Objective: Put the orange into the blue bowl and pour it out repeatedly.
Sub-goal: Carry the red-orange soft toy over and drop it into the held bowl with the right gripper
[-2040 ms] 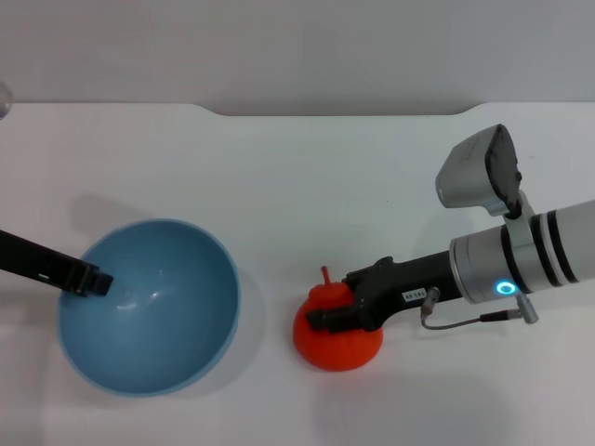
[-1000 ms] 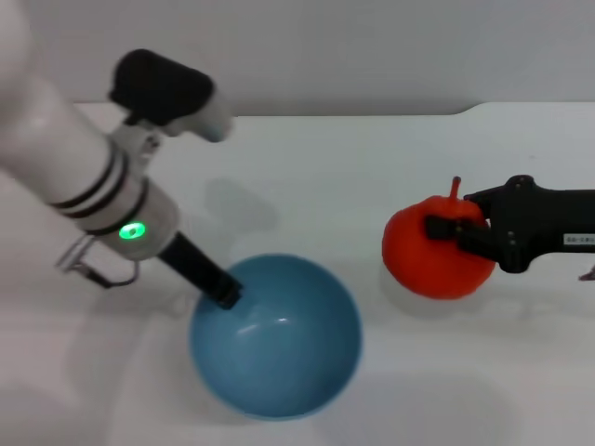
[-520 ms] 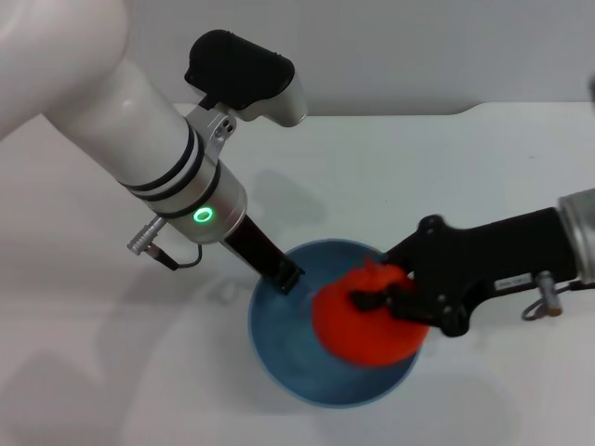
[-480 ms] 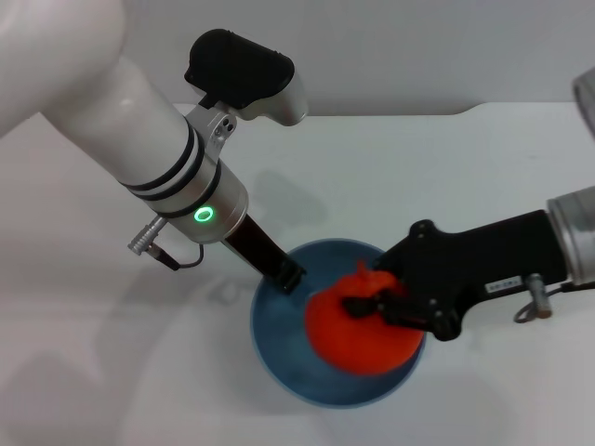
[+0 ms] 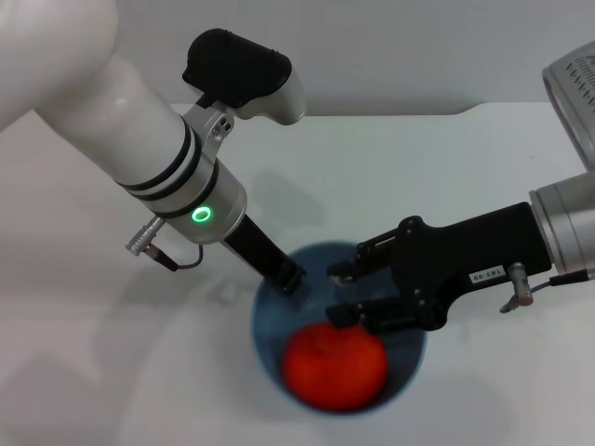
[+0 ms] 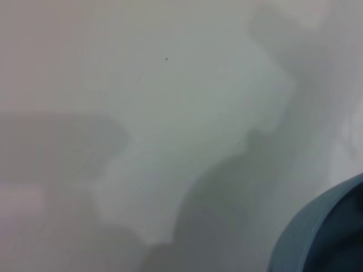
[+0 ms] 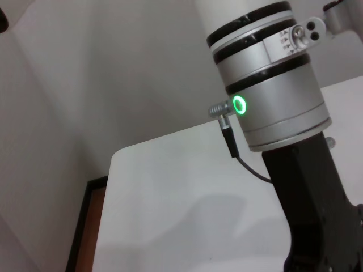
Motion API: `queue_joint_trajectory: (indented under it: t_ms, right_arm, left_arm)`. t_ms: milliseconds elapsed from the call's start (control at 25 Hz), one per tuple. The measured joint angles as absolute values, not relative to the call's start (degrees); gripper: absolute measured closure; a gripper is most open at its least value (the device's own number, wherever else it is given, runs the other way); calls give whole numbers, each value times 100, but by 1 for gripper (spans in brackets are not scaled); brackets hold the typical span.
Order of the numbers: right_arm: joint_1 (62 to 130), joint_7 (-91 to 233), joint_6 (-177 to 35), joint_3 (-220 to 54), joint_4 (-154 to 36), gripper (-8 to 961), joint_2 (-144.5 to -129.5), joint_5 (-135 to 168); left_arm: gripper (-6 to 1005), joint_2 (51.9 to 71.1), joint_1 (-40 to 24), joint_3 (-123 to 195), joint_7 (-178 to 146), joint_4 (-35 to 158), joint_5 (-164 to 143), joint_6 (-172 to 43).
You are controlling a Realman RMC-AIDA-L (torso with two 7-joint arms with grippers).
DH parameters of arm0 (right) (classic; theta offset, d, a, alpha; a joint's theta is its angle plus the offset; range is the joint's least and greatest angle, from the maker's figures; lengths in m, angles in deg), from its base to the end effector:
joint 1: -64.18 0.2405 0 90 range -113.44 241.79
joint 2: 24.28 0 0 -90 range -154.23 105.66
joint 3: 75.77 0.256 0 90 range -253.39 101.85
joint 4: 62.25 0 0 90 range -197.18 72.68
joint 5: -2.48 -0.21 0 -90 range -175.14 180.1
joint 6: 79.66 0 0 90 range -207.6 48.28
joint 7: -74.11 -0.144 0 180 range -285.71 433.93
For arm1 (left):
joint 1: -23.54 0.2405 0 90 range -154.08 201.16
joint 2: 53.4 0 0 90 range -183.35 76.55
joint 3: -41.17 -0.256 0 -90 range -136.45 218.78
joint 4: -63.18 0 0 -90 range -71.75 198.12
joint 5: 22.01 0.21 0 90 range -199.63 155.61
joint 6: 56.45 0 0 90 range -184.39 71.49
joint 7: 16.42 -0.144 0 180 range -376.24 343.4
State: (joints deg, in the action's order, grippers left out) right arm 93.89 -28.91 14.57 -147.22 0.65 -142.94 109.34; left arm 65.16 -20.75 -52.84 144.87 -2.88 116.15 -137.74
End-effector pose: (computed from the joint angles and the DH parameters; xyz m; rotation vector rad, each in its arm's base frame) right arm 0.1632 0.3165 -0.0137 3.0149 -0.3924 -0.4408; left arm -0.1316 0.3544 -0.0668 -2.6850 -1.0302 0.4912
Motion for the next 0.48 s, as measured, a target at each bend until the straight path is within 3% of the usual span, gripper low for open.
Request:
queue_joint_trajectory:
  t_ms: [280, 480]
  right_arm:
    - [9314, -3071, 1436, -14454, 115, 456, -14292, 10915]
    - [9110, -3857, 1319, -13511, 95, 409, -14258, 10979]
  left_arm:
    - [1000, 6507, -2041, -5289, 14461, -292, 11629, -13775]
    - [1000, 6461, -1684, -5231, 14247, -703, 11695, -13295]
